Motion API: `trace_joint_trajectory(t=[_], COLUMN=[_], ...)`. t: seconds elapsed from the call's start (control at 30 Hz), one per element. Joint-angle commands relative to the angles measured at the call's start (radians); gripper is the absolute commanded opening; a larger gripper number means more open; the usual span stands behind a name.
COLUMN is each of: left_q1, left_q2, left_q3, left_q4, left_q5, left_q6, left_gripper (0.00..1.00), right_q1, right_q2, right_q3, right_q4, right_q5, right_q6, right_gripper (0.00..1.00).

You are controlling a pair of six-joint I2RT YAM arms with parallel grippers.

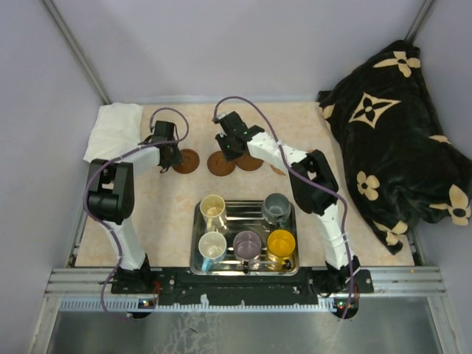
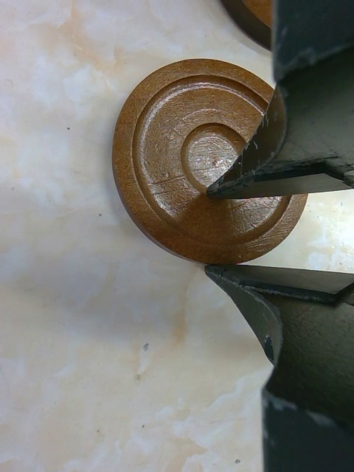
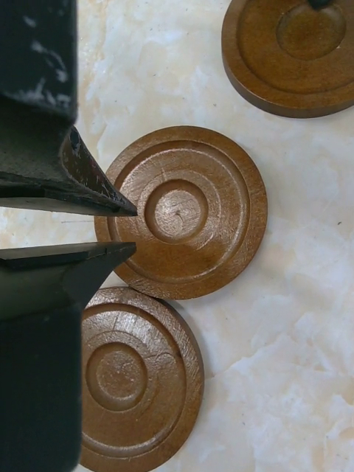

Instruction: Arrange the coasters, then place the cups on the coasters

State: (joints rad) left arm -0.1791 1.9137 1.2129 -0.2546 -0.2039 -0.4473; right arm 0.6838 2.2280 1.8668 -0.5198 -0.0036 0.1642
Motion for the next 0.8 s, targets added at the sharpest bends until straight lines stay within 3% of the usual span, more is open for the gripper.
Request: trace_joint_trajectory(t=[0.0,0.4,0.77], left_q1=[-0.026,-0.028,-0.026], left_q2=[0.034,0.052,0.085], left_q3=[-0.09,-0.08,-0.052], left_q4=[-0.166,-0.165,-0.167], left_q5=[0.067,0.064,0.059], left_q6=[-0.023,-0.048,-0.052], left_gripper=[0.17,0.2,0.2], right_q1=[0.016,0.031,0.035], right_q2=[0.024,0.074,0.177], right_q3=[0.049,0.071,0.207], right_q4=[0.011,0.012,-0.047], right_q5=[-0.028,-0.077,-0.107], right_q6=[-0.011,-0.024,-0.022], right_gripper=[0.21,0.21,0.21])
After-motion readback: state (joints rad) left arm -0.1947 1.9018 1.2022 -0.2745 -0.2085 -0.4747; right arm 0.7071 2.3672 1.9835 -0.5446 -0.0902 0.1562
